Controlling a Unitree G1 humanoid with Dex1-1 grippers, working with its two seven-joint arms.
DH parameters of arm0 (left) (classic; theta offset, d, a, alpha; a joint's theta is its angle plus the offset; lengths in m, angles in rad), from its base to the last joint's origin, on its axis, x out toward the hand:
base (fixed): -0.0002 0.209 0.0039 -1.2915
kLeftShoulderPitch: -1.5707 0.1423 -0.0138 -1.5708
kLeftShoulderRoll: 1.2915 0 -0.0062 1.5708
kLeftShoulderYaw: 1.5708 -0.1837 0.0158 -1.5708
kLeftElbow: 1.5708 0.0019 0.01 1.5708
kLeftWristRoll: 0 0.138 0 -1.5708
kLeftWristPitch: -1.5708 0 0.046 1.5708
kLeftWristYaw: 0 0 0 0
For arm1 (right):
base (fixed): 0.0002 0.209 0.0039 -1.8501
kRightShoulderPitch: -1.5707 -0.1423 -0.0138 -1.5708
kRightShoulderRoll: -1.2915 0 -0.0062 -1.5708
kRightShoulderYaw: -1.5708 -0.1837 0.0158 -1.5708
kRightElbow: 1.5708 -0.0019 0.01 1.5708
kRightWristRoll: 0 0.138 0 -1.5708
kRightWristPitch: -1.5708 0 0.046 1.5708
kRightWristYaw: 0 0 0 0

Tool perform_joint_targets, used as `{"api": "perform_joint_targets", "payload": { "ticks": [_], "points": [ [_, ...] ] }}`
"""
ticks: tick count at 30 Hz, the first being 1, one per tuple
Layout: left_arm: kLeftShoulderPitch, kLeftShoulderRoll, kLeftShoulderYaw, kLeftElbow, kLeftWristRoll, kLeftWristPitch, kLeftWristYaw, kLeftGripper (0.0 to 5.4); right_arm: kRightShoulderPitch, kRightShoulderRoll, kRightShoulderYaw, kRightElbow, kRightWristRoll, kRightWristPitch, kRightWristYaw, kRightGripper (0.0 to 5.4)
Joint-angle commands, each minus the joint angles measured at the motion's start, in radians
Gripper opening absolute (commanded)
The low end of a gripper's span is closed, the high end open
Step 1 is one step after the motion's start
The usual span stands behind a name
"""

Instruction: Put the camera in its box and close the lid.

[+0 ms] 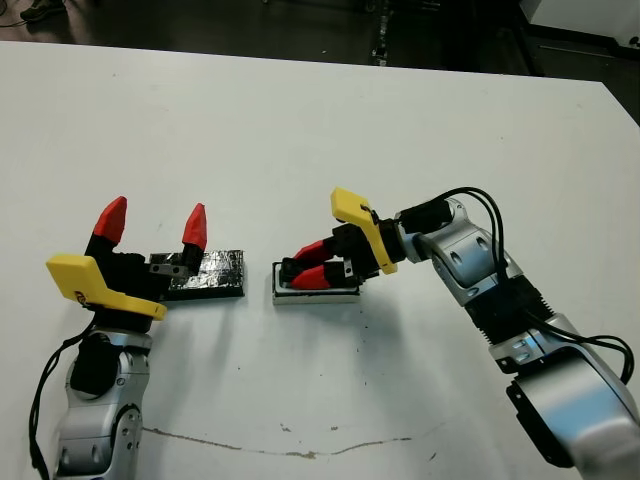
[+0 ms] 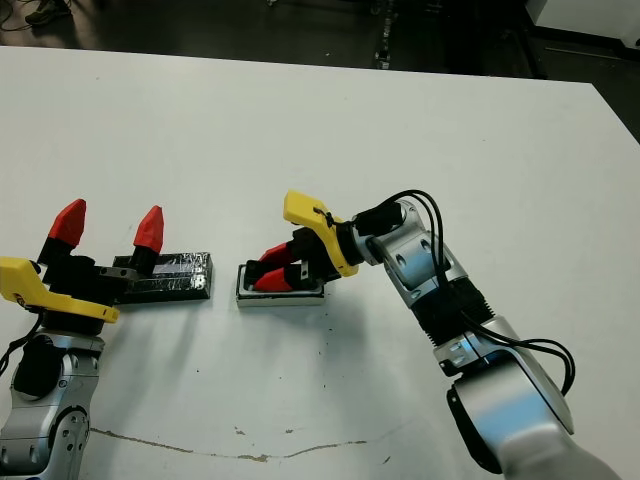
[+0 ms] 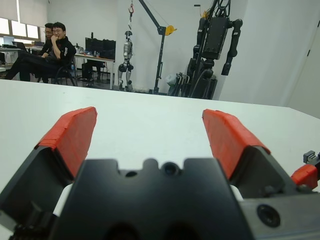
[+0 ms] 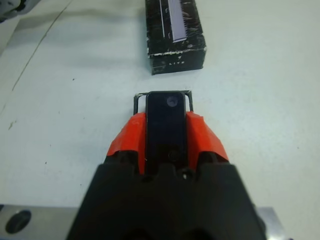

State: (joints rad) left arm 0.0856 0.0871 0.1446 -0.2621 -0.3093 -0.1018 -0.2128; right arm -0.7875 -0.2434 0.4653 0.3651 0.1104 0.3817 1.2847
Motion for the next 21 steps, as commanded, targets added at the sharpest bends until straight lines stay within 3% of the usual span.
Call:
{"api": "perform_joint_targets", "payload": {
  "ticks": [1, 4, 13, 21],
  "points": [
    [0.010, 0.003, 0.000, 0.002, 0.001, 0.011, 0.001, 5.40, -0.010, -0.061, 0.014, 0.014, -0.030, 0.054, 0.025, 1.84],
    [0.010, 0.003, -0.001, 0.002, -0.001, 0.010, -0.002, 5.40, -0.021, -0.060, 0.022, 0.022, -0.035, 0.048, 0.038, 2.31],
    [0.011, 0.002, -0.001, 0.001, -0.007, 0.013, -0.003, 5.40, -0.016, -0.055, 0.010, 0.052, -0.042, -0.085, 0.039, 3.61],
    [0.016, 0.003, -0.002, 0.001, 0.001, 0.012, -0.002, 5.40, -0.018, -0.055, -0.009, 0.041, -0.033, -0.046, 0.035, 4.93]
  ]
}}
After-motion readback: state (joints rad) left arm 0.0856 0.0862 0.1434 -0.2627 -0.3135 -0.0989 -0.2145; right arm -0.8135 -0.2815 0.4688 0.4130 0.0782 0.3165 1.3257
